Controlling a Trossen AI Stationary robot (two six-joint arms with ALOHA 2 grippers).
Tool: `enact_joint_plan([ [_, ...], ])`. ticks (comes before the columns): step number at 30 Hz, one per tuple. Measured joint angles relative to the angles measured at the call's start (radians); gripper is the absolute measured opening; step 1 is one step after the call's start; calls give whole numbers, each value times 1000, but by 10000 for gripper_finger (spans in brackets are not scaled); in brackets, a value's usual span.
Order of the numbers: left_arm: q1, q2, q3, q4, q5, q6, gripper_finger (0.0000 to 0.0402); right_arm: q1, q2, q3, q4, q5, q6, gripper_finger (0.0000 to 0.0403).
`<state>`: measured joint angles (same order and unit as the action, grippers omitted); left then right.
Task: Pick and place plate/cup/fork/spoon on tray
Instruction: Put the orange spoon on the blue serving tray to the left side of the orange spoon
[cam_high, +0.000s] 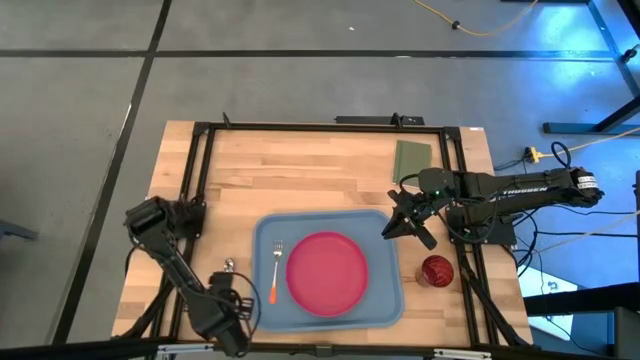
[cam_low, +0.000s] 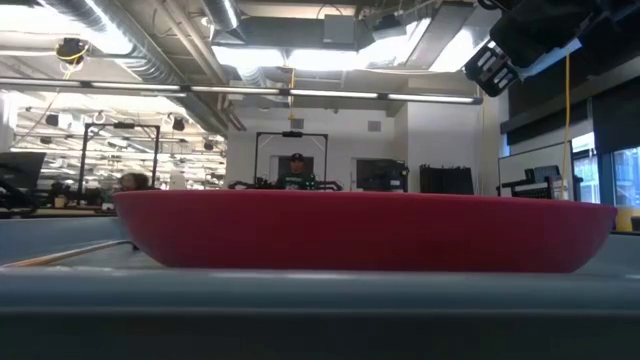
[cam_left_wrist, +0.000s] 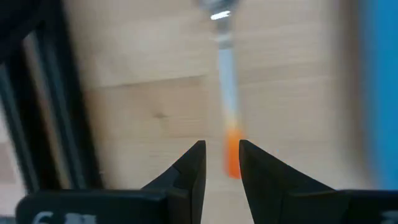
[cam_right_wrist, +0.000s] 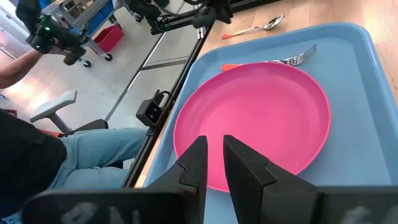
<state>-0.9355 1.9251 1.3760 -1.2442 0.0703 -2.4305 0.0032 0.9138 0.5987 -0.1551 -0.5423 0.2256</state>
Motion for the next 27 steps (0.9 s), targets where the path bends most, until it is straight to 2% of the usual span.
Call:
enact_joint_plan([
  [5,-14,0,-61,95,10,-26,91,0,0,0,0,0,0,58],
  [11,11,0,-65,108,-103,-19,91,0,0,0,0,0,0,58],
  [21,60,-1,-128,87,-26,35,89,0,0,0,-4,0,-2,58],
  [27,86,-2,-171,154,-43,60,90,0,0,0,-5,0,-2,58],
])
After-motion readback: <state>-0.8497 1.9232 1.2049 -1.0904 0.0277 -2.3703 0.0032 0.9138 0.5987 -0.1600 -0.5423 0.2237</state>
